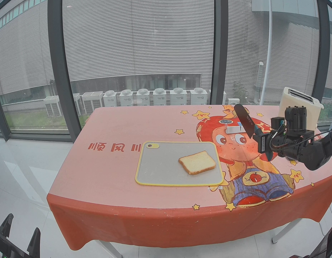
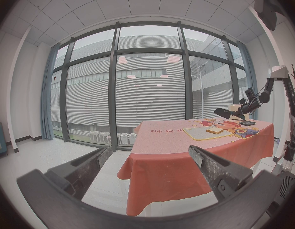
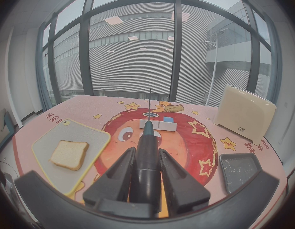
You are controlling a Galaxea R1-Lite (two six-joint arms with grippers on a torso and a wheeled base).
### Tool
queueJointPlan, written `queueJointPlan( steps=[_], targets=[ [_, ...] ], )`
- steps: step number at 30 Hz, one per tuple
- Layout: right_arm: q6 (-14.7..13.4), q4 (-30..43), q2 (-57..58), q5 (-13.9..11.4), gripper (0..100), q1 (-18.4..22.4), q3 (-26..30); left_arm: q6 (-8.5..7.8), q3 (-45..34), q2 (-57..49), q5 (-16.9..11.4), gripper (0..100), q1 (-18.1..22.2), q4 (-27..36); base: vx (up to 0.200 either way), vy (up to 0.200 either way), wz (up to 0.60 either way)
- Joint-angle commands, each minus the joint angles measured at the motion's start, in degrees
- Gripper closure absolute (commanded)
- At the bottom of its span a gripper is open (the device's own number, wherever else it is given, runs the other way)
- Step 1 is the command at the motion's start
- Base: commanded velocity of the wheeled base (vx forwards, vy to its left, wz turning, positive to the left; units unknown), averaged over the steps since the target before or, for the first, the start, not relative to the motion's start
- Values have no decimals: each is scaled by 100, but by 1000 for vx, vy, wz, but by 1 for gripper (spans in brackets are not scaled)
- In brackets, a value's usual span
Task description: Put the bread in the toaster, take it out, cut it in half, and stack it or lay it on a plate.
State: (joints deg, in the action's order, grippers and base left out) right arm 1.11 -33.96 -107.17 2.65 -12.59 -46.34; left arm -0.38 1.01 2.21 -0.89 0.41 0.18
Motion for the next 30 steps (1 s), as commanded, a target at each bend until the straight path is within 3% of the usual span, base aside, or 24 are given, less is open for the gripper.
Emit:
queueJointPlan(
  steps=[1,11,30],
  targets=[
    [3,-5,231,-1,100,-156,151,3,-101,8,1,0,2,-1,0,0,0],
    [-5,13,442,-1,100,-569,450,3,-101,8,1,0,2,-1,0,0,0],
    [-32,56,469,8,100,-2001,731,3,-101,8,1,0,2,-1,0,0,0]
  ],
)
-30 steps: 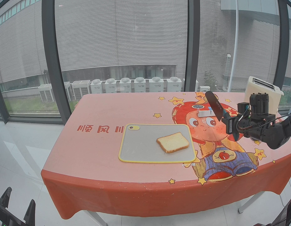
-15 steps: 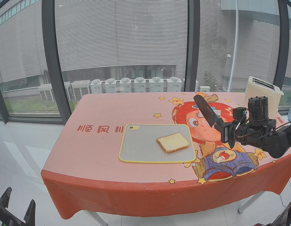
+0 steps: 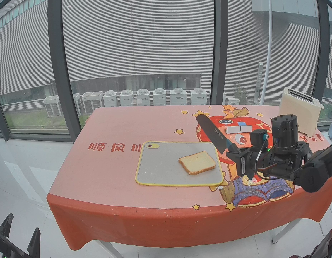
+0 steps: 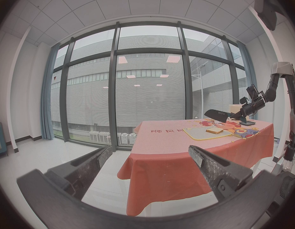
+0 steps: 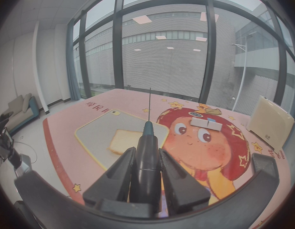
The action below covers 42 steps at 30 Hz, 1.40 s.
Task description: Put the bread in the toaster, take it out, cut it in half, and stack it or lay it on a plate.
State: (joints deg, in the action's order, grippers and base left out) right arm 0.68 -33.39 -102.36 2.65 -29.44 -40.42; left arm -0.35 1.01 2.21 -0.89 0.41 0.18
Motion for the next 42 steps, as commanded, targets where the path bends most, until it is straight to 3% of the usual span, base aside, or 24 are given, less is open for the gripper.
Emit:
queueJointPlan(
  steps=[1,8,42],
  targets=[
    [11,-10,-20,8,100,-405,193,0,-101,8,1,0,2,-1,0,0,0],
    [37,-71,-38,78,100,-624,404,-9,-101,8,1,0,2,-1,0,0,0],
    [37,-80,-3,78,100,-510,553,-53,-101,8,1,0,2,8,0,0,0]
  ],
)
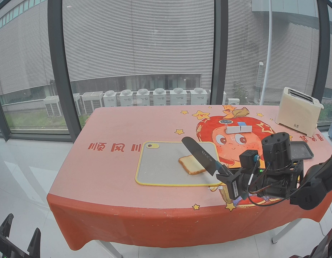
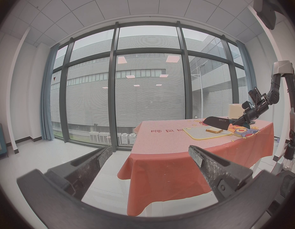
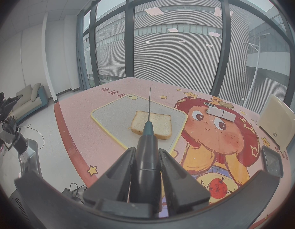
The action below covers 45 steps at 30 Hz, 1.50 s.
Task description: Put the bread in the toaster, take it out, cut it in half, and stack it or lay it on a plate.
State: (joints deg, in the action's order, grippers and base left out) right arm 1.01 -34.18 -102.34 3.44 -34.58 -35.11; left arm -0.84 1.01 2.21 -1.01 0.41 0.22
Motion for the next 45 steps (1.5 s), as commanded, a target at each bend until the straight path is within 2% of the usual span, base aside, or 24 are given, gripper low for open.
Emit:
queueJointPlan(
  steps=[1,6,7,20,23,31,33,36,40,45],
  targets=[
    [4,8,-14,-1,100,-4,30,-13,-101,8,13,0,2,4,0,0,0],
    [13,-1,12,-1,100,4,74,-4,-101,8,13,0,2,4,0,0,0],
    [13,-1,12,-1,100,4,83,-4,-92,8,13,100,2,4,0,0,0],
    [13,-1,65,-1,100,-4,110,-4,-101,8,-31,100,2,-4,0,0,0],
    [13,-9,65,-1,100,-40,127,-118,-101,-1,-75,100,2,-4,0,0,0],
    [13,-1,91,-1,100,-13,136,-241,-101,-10,-224,100,2,-57,0,0,0],
    [13,-1,100,-1,100,-13,145,-180,-22,-62,-250,100,-6,-409,0,0,0],
    [13,-1,118,-1,100,-13,162,-180,312,-27,-286,100,2,-971,0,0,0],
    [4,-1,118,-1,100,-13,171,-232,523,324,-479,100,-6,-998,0,0,0],
    [-5,-1,162,-1,100,-4,189,-215,822,843,-558,100,-33,-1041,0,0,0]
  ],
)
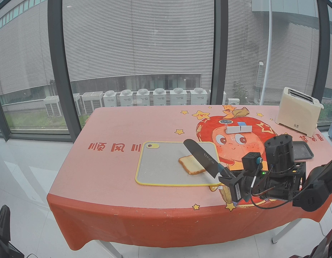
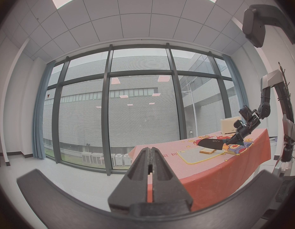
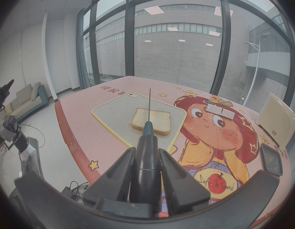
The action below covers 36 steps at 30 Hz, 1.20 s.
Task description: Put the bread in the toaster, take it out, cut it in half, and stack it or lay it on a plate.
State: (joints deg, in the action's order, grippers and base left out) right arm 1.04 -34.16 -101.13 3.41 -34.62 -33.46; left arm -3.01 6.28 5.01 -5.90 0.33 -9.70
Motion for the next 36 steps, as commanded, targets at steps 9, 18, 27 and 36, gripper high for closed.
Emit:
queueJointPlan(
  steps=[9,18,27,36],
  targets=[
    [-7,-3,59,1,100,-1,77,-42,673,1529,-377,100,-33,-76,0,0,0],
    [-7,-3,67,1,100,-1,86,-42,858,2637,-553,100,-33,-1201,0,0,0],
    [-7,-3,67,1,100,8,130,-50,1306,3586,-720,100,-33,-1508,0,0,0],
    [2,-3,155,1,100,-1,165,-244,1868,4333,-992,100,-165,-1517,0,0,0]
  ],
)
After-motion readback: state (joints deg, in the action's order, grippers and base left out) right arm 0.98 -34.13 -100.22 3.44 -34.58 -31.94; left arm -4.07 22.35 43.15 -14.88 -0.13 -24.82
